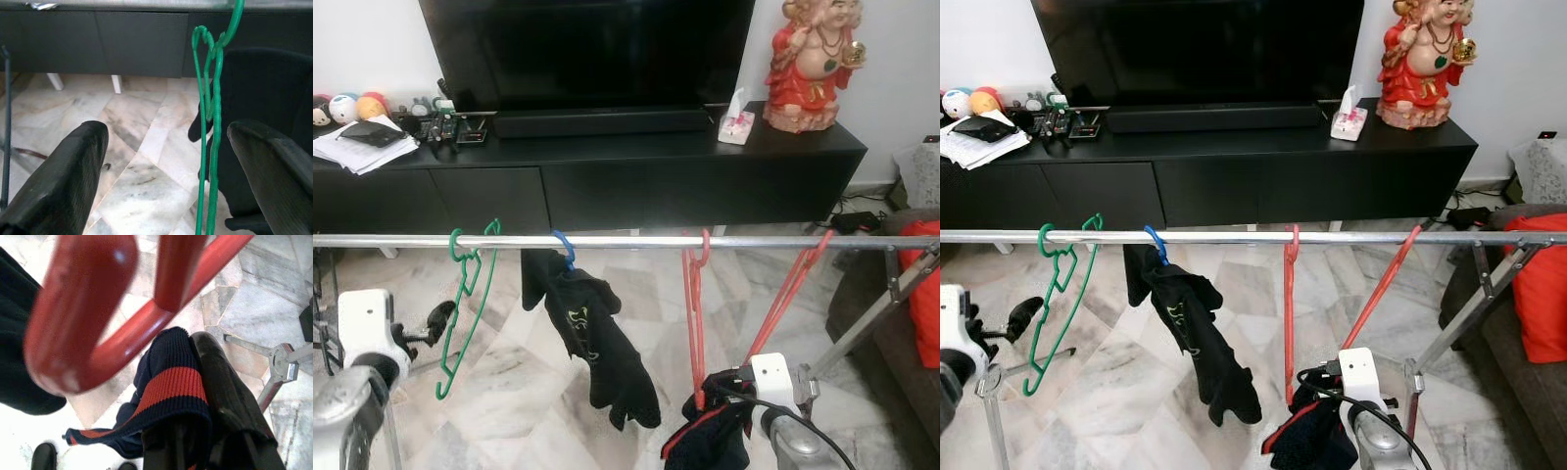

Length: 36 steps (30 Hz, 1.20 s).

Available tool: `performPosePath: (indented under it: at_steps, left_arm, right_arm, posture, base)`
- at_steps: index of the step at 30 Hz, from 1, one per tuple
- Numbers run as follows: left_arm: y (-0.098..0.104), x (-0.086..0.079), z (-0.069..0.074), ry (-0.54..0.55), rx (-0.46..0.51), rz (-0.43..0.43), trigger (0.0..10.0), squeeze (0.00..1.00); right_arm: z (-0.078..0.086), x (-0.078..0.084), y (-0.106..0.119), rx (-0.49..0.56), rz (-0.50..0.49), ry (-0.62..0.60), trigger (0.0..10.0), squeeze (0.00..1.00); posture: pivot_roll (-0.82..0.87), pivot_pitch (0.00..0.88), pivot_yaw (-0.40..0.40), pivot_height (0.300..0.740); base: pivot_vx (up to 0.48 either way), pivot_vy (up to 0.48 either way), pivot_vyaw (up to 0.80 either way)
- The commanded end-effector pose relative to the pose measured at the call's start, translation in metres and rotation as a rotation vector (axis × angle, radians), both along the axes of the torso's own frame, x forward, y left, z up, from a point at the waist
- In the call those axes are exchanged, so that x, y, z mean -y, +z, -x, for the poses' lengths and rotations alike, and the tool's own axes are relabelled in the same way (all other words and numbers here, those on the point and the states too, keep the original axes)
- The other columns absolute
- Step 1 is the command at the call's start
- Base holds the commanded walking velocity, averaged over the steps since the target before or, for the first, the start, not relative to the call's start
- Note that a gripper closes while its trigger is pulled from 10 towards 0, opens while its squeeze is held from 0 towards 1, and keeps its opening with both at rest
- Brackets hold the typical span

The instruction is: Hang hanger

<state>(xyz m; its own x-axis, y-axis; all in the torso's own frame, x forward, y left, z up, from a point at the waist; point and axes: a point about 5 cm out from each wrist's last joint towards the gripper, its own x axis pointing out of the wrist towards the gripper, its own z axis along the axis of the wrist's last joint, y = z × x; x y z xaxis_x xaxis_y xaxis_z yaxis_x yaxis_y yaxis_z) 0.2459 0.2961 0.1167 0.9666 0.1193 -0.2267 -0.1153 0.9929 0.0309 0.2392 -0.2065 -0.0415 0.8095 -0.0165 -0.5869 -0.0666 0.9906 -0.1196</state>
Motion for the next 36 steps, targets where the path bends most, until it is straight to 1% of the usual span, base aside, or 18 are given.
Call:
performPosePath:
  at_steps: [1,3,4,5,8,9,12,14,15,16,17,21,23,25,33,36]
  left_arm:
    - [-0.003,-0.007,-0.003,-0.003,-0.006,0.0,10.0,1.0]
    - [-0.007,-0.009,-0.008,-0.031,-0.001,-0.004,10.0,1.0]
    - [-0.009,-0.009,-0.01,-0.058,-0.004,0.007,10.0,0.56]
    - [-0.013,-0.009,-0.012,-0.085,-0.005,0.014,10.0,0.0]
    - [-0.014,-0.01,-0.018,-0.092,0.01,0.055,10.0,0.0]
    - [-0.014,-0.01,-0.018,-0.092,0.01,0.055,10.0,0.0]
    - [-0.01,-0.004,-0.028,-0.138,0.05,0.085,10.0,0.0]
    - [-0.009,-0.004,-0.029,-0.144,0.056,0.086,10.0,0.0]
    - [-0.007,-0.002,-0.035,-0.154,0.076,0.074,10.0,0.0]
    - [-0.007,-0.002,-0.035,-0.154,0.076,0.074,10.0,0.0]
    - [-0.005,0.0,-0.038,-0.159,0.088,0.067,10.0,0.0]
    - [-0.006,-0.001,-0.039,-0.164,0.094,0.067,10.0,0.0]
    - [-0.01,0.01,-0.054,-0.161,0.08,0.011,10.0,0.0]
    - [-0.015,0.018,-0.064,-0.142,0.059,-0.053,10.0,0.0]
    - [-0.023,0.023,-0.071,-0.129,0.032,-0.07,10.0,0.0]
    - [-0.027,0.024,-0.072,-0.129,0.015,-0.092,10.0,0.0]
  right_arm:
    - [-0.001,0.001,0.001,0.005,0.003,-0.002,10.0,0.0]
    - [0.001,0.002,0.0,-0.002,0.004,-0.005,10.0,0.0]
    - [0.001,0.002,-0.001,-0.006,0.005,-0.005,10.0,0.0]
    - [0.002,0.001,-0.002,-0.011,0.005,-0.005,10.0,0.0]
    - [0.003,0.002,-0.002,-0.012,0.0,-0.012,10.0,0.0]
    - [0.003,0.002,-0.002,-0.012,0.0,-0.012,10.0,0.0]
    - [0.005,0.003,-0.004,-0.024,0.001,-0.02,10.0,0.0]
    - [0.005,0.003,-0.004,-0.025,0.001,-0.021,10.0,0.0]
    - [0.007,0.004,-0.005,-0.031,0.001,-0.025,10.0,0.0]
    - [0.007,0.004,-0.005,-0.031,0.001,-0.025,10.0,0.0]
    - [0.008,0.004,-0.006,-0.035,0.001,-0.027,10.0,0.0]
    - [0.008,0.004,-0.006,-0.035,0.001,-0.027,10.0,0.0]
    - [0.01,0.004,-0.007,-0.044,0.002,-0.029,10.0,0.0]
    - [0.011,0.004,-0.008,-0.048,0.003,-0.03,10.0,0.0]
    - [0.011,0.006,-0.008,-0.046,0.007,-0.03,10.0,0.0]
    - [0.011,0.007,-0.007,-0.045,0.01,-0.03,10.0,0.0]
  posture:
    - [-0.07,0.0,0.019,0.74]
    - [-0.07,0.0,0.02,0.74]
    - [-0.08,0.0,0.023,0.74]
    - [-0.08,0.0,0.025,0.74]
    - [-0.08,0.0,0.033,0.74]
    - [-0.08,0.0,0.033,0.74]
    - [-0.09,0.0,0.037,0.74]
    - [-0.09,0.0,0.037,0.74]
    - [-0.09,0.0,0.04,0.74]
    - [-0.09,0.0,0.04,0.74]
    - [-0.09,0.0,0.04,0.74]
    - [-0.09,0.0,0.04,0.74]
    - [-0.09,0.0,0.044,0.74]
    - [-0.09,0.0,0.044,0.74]
    - [-0.1,0.0,0.041,0.74]
    - [-0.1,0.0,0.041,0.74]
  base:
    - [0.0,0.0,0.0]
    - [0.0,0.0,0.0]
    - [0.0,0.0,0.0]
    - [0.0,0.0,0.0]
    - [0.0,0.0,0.0]
    - [0.0,0.0,0.0]
    - [0.0,0.0,0.0]
    - [0.0,0.0,0.0]
    - [0.0,0.0,0.0]
    - [0.0,0.0,0.0]
    - [0.0,0.0,0.0]
    - [0.0,0.0,0.0]
    - [0.0,0.0,0.0]
    - [0.0,0.0,0.0]
    - [0.0,0.0,0.0]
    - [0.0,0.0,0.0]
